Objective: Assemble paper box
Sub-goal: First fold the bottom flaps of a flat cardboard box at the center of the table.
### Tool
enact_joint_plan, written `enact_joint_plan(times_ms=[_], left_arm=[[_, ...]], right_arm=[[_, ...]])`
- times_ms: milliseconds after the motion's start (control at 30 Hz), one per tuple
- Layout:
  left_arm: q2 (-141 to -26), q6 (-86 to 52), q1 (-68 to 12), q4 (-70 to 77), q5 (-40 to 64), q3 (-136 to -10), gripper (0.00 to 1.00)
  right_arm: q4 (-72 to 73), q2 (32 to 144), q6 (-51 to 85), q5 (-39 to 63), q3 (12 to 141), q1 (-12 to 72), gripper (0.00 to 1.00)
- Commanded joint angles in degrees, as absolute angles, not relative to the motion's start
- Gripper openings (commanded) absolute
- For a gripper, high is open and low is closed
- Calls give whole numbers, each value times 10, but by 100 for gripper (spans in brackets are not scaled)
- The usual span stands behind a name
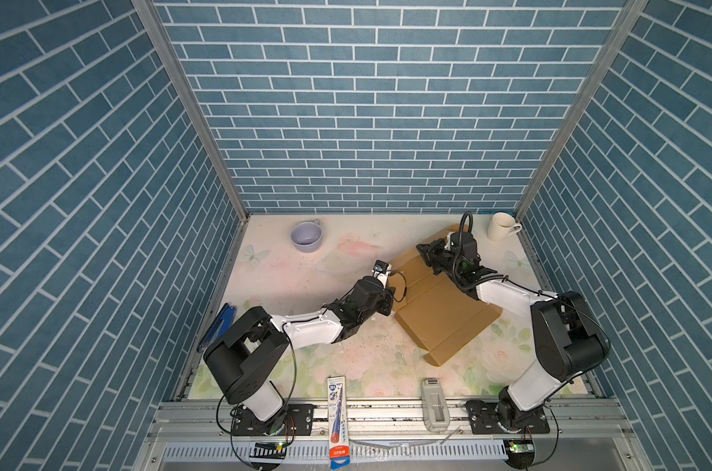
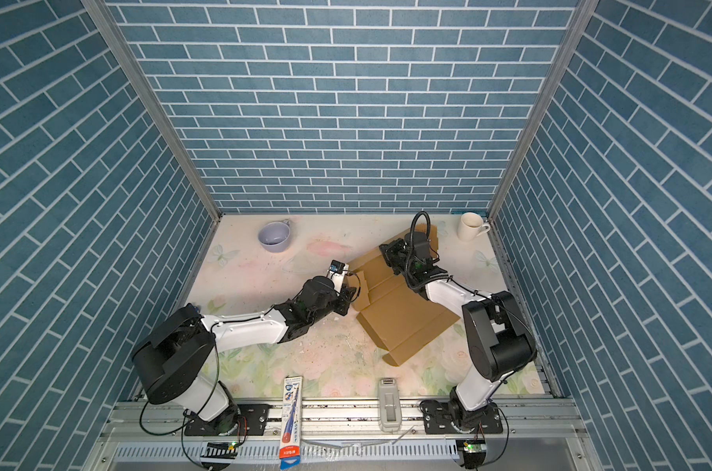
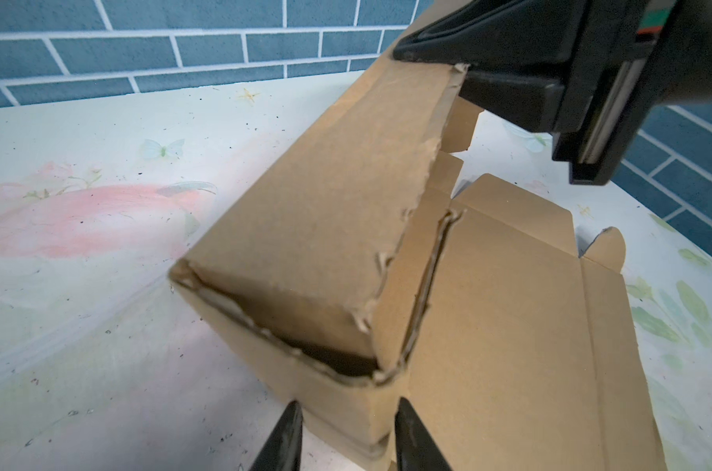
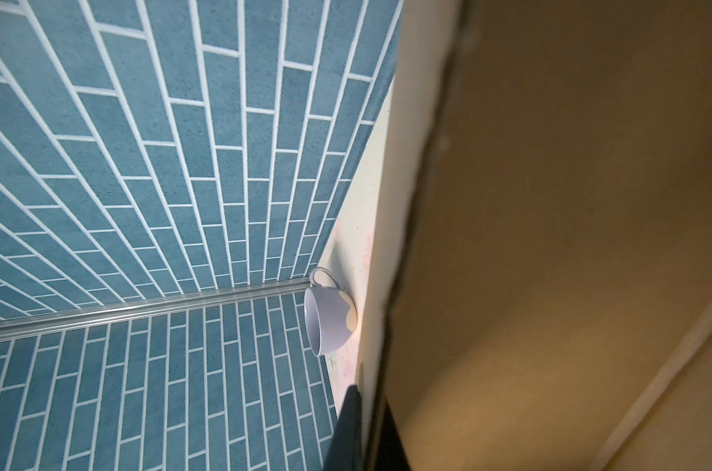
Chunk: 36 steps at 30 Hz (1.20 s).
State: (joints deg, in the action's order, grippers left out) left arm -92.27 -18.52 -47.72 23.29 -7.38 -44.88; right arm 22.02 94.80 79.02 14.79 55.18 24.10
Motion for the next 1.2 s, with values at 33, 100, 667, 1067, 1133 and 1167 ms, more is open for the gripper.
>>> enact_joint_plan(times_ms=[33,100,667,1067,1133,1167], left_arm=[[-945,-210,-484,213,-136,-469,38],[-952,-223,-488,198,-158,-477,37],[-1017,-322,-524,177,-295,-516,45],[-1051,-357,-533,173,-378,-532,39],[-1055,-358,-534,168,-383,-537,36],[-1056,-358,-534,168,-386,-538,36]], right_arm=[[183,942,761,153,523,243,2],[185,941,762,150,521,243,2],[196,927,772,143,509,243,2],[195,922,772,144,506,243,2],[194,920,772,144,505,243,3],[194,919,772,143,505,243,3]])
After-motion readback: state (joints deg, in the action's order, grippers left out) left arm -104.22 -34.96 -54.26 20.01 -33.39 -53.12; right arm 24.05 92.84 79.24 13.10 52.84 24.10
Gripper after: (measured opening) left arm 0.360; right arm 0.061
